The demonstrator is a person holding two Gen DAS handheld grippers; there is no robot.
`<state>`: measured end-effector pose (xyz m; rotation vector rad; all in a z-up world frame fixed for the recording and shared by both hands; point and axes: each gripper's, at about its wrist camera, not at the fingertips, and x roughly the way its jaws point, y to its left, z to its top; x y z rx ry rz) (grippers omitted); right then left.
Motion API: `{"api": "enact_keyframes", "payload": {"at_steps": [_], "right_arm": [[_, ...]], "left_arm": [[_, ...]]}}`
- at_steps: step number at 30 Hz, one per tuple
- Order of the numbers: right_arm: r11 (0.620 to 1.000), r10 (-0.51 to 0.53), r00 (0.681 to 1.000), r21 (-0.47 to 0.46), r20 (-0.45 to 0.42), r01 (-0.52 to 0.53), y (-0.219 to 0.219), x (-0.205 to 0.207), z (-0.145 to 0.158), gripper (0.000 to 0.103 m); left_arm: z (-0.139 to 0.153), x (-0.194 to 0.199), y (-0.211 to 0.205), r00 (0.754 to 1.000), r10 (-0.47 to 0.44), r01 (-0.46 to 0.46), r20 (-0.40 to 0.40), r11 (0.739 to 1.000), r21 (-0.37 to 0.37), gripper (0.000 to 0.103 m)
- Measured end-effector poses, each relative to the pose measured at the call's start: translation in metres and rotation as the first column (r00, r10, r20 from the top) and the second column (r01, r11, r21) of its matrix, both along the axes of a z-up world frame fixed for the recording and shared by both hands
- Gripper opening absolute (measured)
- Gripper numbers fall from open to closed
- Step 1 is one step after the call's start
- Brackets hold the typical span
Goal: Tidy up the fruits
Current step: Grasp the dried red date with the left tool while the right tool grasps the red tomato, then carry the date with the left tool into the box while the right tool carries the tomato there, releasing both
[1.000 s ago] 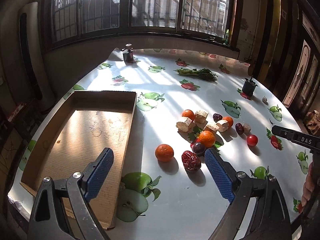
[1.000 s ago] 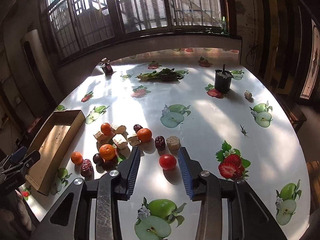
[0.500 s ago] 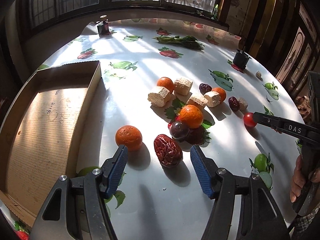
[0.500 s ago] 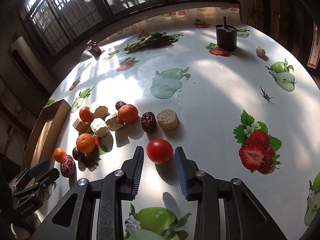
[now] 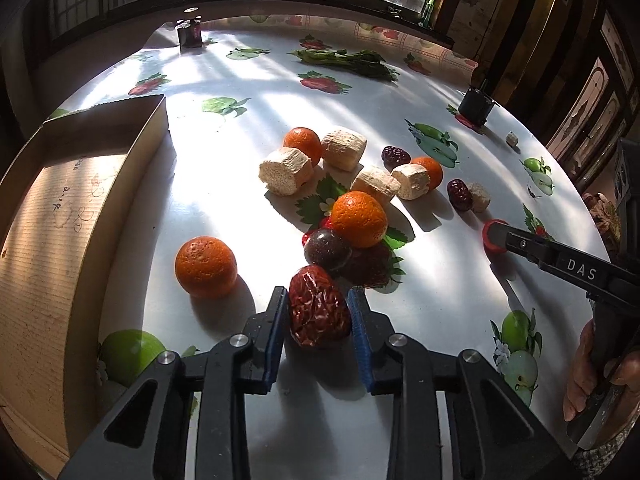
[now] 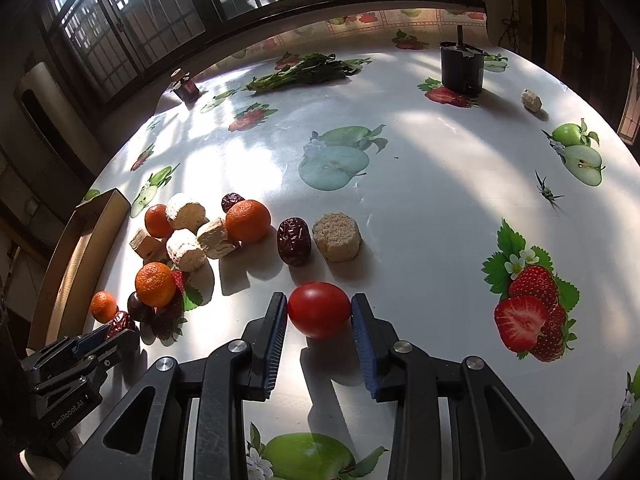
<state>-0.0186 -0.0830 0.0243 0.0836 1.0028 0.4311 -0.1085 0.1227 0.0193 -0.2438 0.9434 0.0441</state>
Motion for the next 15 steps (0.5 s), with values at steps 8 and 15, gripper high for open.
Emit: {"api": "enact_keyframes", "payload": {"at_steps": [8, 15], "right_arm": [[0.984, 0.098, 0.995, 0.149, 0.001, -0.097, 0.008, -0.041, 0.042, 0.035], [0.878, 0.311, 0.942, 0.343, 0.126, -0.336, 0.055, -0.112, 0.159, 0.035]], "left_arm": [[0.062, -0.05, 0.018, 0.99, 0.019, -0.021, 0.142, 1.0, 0.007, 0.03], [0.161, -0.129, 0.073, 0.947, 0.06, -0.081, 0.315, 0.995, 0.053, 0.03]]}}
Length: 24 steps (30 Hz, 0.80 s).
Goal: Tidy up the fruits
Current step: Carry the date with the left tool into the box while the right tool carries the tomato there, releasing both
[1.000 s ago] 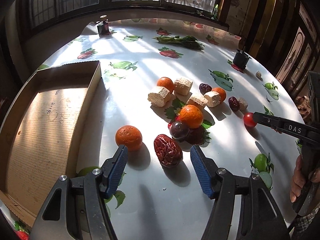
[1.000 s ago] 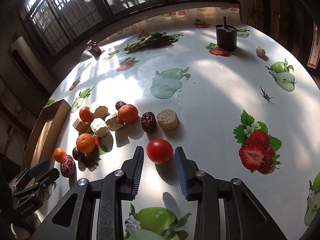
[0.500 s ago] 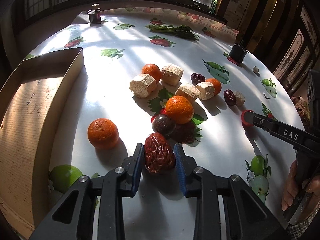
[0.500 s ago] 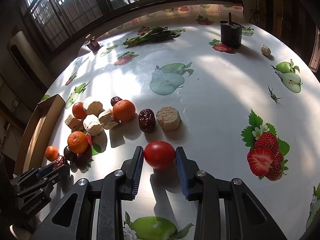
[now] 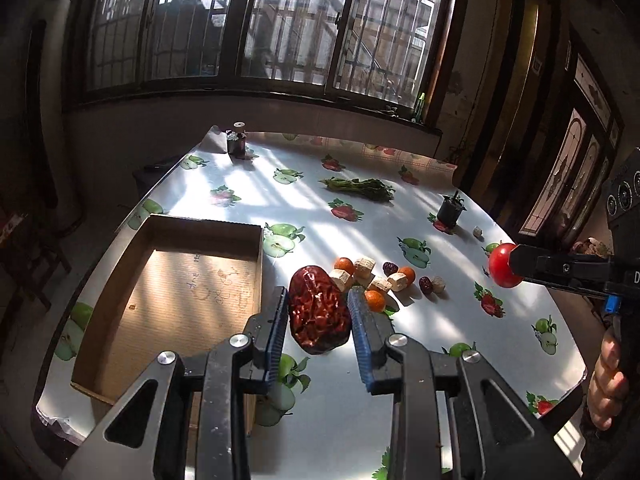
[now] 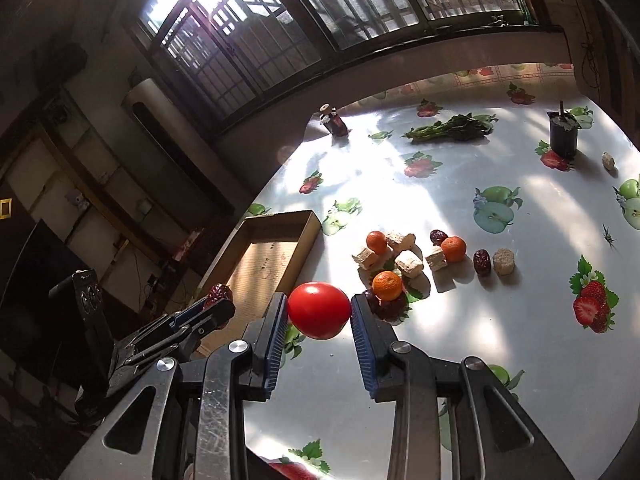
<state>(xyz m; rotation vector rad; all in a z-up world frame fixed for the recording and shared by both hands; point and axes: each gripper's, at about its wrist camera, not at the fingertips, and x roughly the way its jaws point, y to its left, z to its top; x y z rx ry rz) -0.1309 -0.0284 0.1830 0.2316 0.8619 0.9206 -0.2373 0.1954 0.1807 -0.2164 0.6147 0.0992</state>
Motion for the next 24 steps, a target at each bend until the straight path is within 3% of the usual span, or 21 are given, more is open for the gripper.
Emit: {"api": "enact_keyframes", "payload": {"at_steps": [6, 8, 11, 13, 17, 21, 24], "right_arm": [[0.975, 0.206, 0.978, 0.085, -0.011, -0.204, 0.079, -0.025, 0.079, 0.035], [0.963, 0.25, 0.968, 0.108, -0.017, -0.247, 0.109, -0.024, 0.099, 0.035], [0.957, 0.277, 0.961, 0.093, 0.001, -0.276, 0.156, -0.019, 0.103, 0.035], [0.959, 0.277, 0.96, 0.068, -0.032, -0.275, 0.182, -0.012, 0.078, 0.035], [0.965, 0.246, 0.964, -0.064, -0.099, -0.253, 0.224, -0.002, -0.013, 0.035], [0.947, 0.229, 0.96, -0.19, -0.161, -0.258, 0.25, 0.001, -0.099, 0.035], [0.936, 0.219, 0.956, -0.235, -0.196, -0.263, 0.261, 0.003, -0.138, 0.035]], "left_arm": [[0.069, -0.033, 0.072, 0.99, 0.119, -0.128, 0.072, 0.982, 0.136, 0.03], [0.077, -0.031, 0.094, 0.983, 0.169, -0.179, 0.068, 0.968, 0.178, 0.03], [0.064, -0.02, 0.124, 0.977, 0.212, -0.213, 0.027, 0.963, 0.165, 0.03], [0.04, -0.01, 0.137, 0.97, 0.242, -0.238, -0.005, 0.957, 0.164, 0.03], [-0.029, 0.012, 0.157, 0.958, 0.262, -0.25, -0.114, 0.962, 0.107, 0.03], [-0.096, 0.037, 0.169, 0.926, 0.276, -0.264, -0.256, 0.961, 0.083, 0.03], [-0.121, 0.045, 0.174, 0.91, 0.28, -0.272, -0.308, 0.96, 0.067, 0.03]]}}
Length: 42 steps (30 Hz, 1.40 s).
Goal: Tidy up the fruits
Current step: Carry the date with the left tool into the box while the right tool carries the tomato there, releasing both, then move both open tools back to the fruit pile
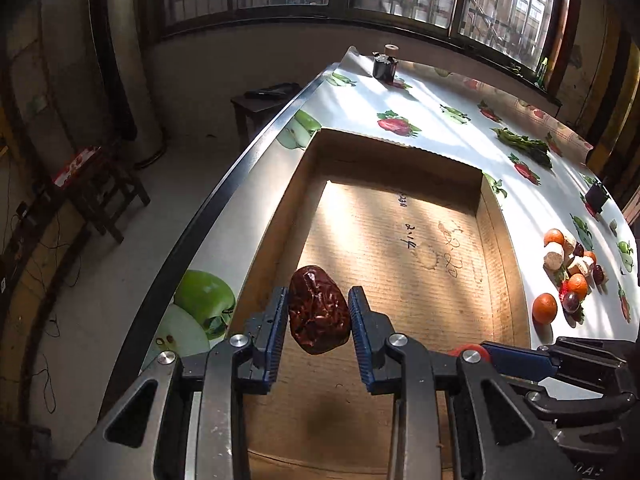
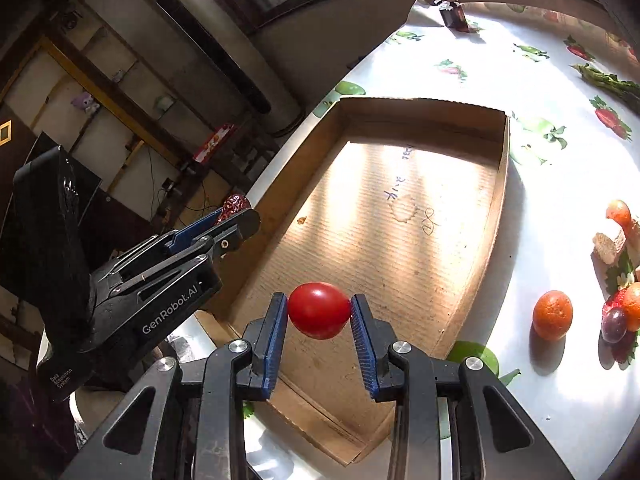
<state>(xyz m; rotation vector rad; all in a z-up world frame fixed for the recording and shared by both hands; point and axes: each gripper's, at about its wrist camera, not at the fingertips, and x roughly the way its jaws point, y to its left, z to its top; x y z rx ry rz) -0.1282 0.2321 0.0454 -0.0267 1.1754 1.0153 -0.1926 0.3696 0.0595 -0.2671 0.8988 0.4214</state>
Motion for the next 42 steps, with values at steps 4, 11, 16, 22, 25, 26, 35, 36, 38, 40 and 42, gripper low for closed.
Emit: {"api": "enact_keyframes", "payload": {"at_steps": [4, 11, 16, 22, 25, 26, 35, 36, 38, 40, 42], "right_arm": [[1.0, -0.003, 0.998, -0.027, 0.059, 0.005, 0.01, 0.0, -0.017, 0.036], [1.0, -0.005, 0.992, -0.011, 0.123, 0.006, 0.012, -0.002, -0.007, 0.045], [0.999, -0.031, 0.988, 0.048, 0.152, 0.023, -0.005, -0.001, 0.016, 0.048], [0.991, -0.117, 0.963, 0.086, 0.241, 0.099, -0.072, 0.014, 0.059, 0.063], [0.979, -0.203, 0.932, 0.063, 0.3, 0.193, -0.122, 0.029, 0.076, 0.073], [0.971, -0.236, 0.917, 0.049, 0.321, 0.233, -0.141, 0.035, 0.082, 0.078], [0.795, -0.522, 0.693, -0.009, 0.496, 0.606, -0.302, 0.081, 0.089, 0.102], [0.786, -0.542, 0.702, -0.018, 0.462, 0.618, -0.314, 0.087, 0.082, 0.102], [0.787, -0.568, 0.735, -0.018, 0.371, 0.617, -0.333, 0.096, 0.067, 0.099], [0.795, -0.569, 0.762, -0.031, 0.31, 0.606, -0.343, 0.101, 0.052, 0.088], [0.798, -0.569, 0.775, -0.043, 0.277, 0.601, -0.344, 0.107, 0.038, 0.076]], "left_arm": [[-0.011, 0.0, 0.001, 0.999, 0.013, -0.013, -0.029, 1.0, 0.009, 0.03], [-0.005, -0.007, 0.009, 0.998, 0.059, -0.059, -0.005, 0.998, -0.031, 0.053], [0.019, -0.021, 0.0, 0.996, 0.074, -0.072, 0.051, 0.996, -0.051, 0.061], [0.063, -0.029, -0.044, 0.987, 0.024, -0.015, 0.158, 0.998, -0.059, 0.079], [0.08, -0.022, -0.077, 0.981, -0.043, 0.052, 0.192, 0.998, -0.042, 0.085], [0.083, -0.019, -0.088, 0.977, -0.065, 0.075, 0.204, 0.996, -0.045, 0.085], [0.063, 0.032, -0.17, 0.956, -0.228, 0.249, 0.183, 0.964, -0.098, 0.086], [0.056, 0.038, -0.177, 0.955, -0.243, 0.264, 0.172, 0.958, -0.114, 0.086], [0.044, 0.048, -0.187, 0.953, -0.264, 0.283, 0.148, 0.95, -0.131, 0.086], [0.032, 0.056, -0.192, 0.955, -0.269, 0.284, 0.123, 0.95, -0.133, 0.086], [0.024, 0.063, -0.194, 0.958, -0.266, 0.279, 0.106, 0.949, -0.147, 0.086]]}}
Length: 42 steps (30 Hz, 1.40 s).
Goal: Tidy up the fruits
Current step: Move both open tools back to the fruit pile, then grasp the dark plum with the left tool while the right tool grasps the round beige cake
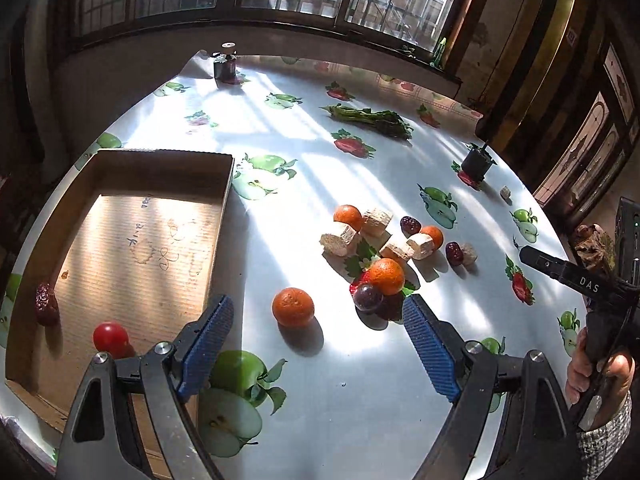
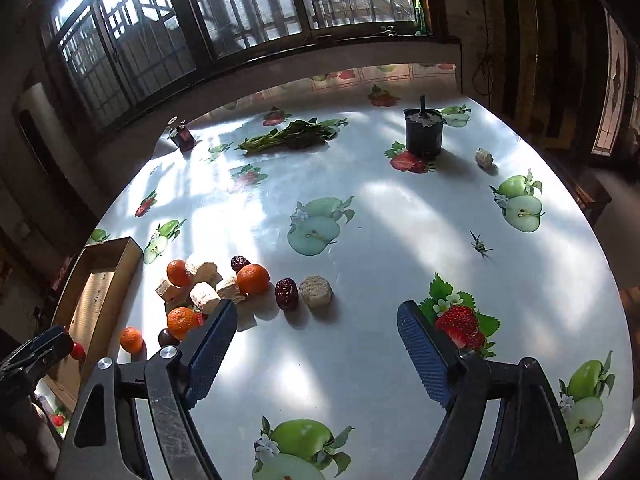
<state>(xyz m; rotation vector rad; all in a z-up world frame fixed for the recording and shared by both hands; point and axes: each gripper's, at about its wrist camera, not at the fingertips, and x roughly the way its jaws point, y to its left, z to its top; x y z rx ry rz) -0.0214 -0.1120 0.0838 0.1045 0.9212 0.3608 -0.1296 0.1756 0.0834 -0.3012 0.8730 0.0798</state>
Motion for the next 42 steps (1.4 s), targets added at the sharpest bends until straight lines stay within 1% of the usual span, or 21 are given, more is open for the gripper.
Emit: {"api": "enact_keyframes", "payload": {"at_steps": [2, 3, 4, 5, 6, 9, 14, 17, 19, 22, 23, 24, 26, 30, 31, 32, 33, 38, 40, 41, 42], "right_arm": [[1.0, 0.001, 0.999, 0.028, -0.034, 0.0, -0.002, 0.009, -0.012, 0.067], [0.999, -0.003, 0.999, 0.045, -0.05, 0.006, -0.002, 0.013, -0.018, 0.063], [0.998, -0.005, 0.998, 0.063, -0.063, 0.009, -0.001, 0.018, -0.023, 0.061], [0.997, -0.006, 0.997, 0.078, -0.072, 0.012, 0.0, 0.022, -0.028, 0.061], [0.996, -0.008, 0.997, 0.092, -0.076, 0.015, 0.001, 0.026, -0.032, 0.061], [0.99, 0.001, 0.996, 0.14, -0.088, 0.012, 0.006, 0.039, -0.043, 0.056], [0.982, 0.021, 0.993, 0.188, -0.119, 0.001, 0.015, 0.053, -0.057, 0.048], [0.988, 0.023, 0.992, 0.156, -0.125, -0.003, 0.023, 0.054, -0.064, 0.048], [0.99, 0.03, 0.992, 0.144, -0.125, -0.012, 0.027, 0.056, -0.07, 0.048], [0.991, 0.023, 0.994, 0.137, -0.107, -0.008, 0.027, 0.057, -0.07, 0.044], [0.991, 0.017, 0.994, 0.133, -0.112, -0.002, 0.026, 0.057, -0.069, 0.043], [0.992, 0.01, 0.993, 0.128, -0.116, 0.005, 0.024, 0.056, -0.068, 0.039], [0.995, -0.009, 0.991, 0.095, -0.132, 0.021, 0.015, 0.053, -0.067, 0.031], [0.994, -0.05, 0.988, 0.084, -0.145, 0.063, -0.011, 0.046, -0.063, 0.031], [0.993, -0.063, 0.989, 0.093, -0.132, 0.076, -0.017, 0.045, -0.061, 0.031], [0.991, -0.07, 0.991, 0.107, -0.118, 0.082, -0.023, 0.044, -0.057, 0.031], [0.99, -0.066, 0.992, 0.117, -0.11, 0.078, -0.025, 0.045, -0.055, 0.031], [0.996, 0.003, 0.992, 0.085, -0.124, 0.007, -0.009, 0.048, -0.06, 0.031], [0.999, 0.018, 0.991, 0.053, -0.136, -0.011, 0.002, 0.048, -0.068, 0.032], [0.999, 0.017, 0.994, 0.05, -0.111, -0.012, 0.004, 0.046, -0.068, 0.032], [0.999, 0.019, 0.994, 0.04, -0.104, -0.014, 0.007, 0.045, -0.068, 0.032]], "left_arm": [[-0.006, 0.006, 0.0, 1.0, -0.007, 0.006, -0.011, 0.999, -0.033, 0.085], [-0.009, 0.009, -0.001, 1.0, -0.015, 0.014, -0.012, 0.998, -0.054, 0.08], [-0.011, 0.011, -0.003, 1.0, -0.026, 0.025, -0.014, 0.998, -0.065, 0.075], [-0.014, 0.015, -0.006, 0.999, -0.039, 0.038, -0.02, 0.997, -0.067, 0.067], [-0.017, 0.019, -0.011, 0.998, -0.048, 0.047, -0.027, 0.997, -0.059, 0.063], [-0.026, 0.03, -0.023, 0.997, -0.07, 0.069, -0.026, 0.997, -0.032, 0.061], [-0.037, 0.045, -0.045, 0.99, -0.141, 0.141, -0.005, 0.989, 0.051, 0.061], [-0.049, 0.053, -0.053, 0.985, -0.171, 0.172, -0.025, 0.982, 0.08, 0.061], [-0.057, 0.057, -0.053, 0.983, -0.178, 0.181, -0.04, 0.981, 0.076, 0.059], [-0.065, 0.062, -0.051, 0.979, -0.192, 0.194, -0.068, 0.981, 0.028, 0.033], [-0.065, 0.061, -0.05, 0.979, -0.196, 0.197, -0.064, 0.98, 0.013, 0.031], [-0.064, 0.06, -0.051, 0.979, -0.194, 0.195, -0.056, 0.98, 0.023, 0.028], [-0.062, 0.057, -0.054, 0.978, -0.204, 0.206, -0.048, 0.978, 0.041, 0.027], [-0.063, 0.056, -0.06, 0.975, -0.216, 0.22, -0.05, 0.972, 0.078, 0.028], [-0.064, 0.058, -0.06, 0.975, -0.215, 0.219, -0.053, 0.972, 0.085, 0.03], [-0.066, 0.059, -0.06, 0.975, -0.212, 0.217, -0.061, 0.972, 0.087, 0.035], [-0.069, 0.061, -0.059, 0.976, -0.205, 0.211, -0.069, 0.974, 0.084, 0.038], [-0.07, 0.061, -0.057, 0.978, -0.202, 0.206, -0.057, 0.975, 0.077, 0.039], [-0.071, 0.059, -0.057, 0.978, -0.201, 0.205, -0.053, 0.975, 0.081, 0.035], [-0.071, 0.059, -0.057, 0.977, -0.205, 0.209, -0.051, 0.975, 0.079, 0.024], [-0.071, 0.057, -0.057, 0.978, -0.202, 0.206, -0.048, 0.974, 0.09, 0.024]]}}
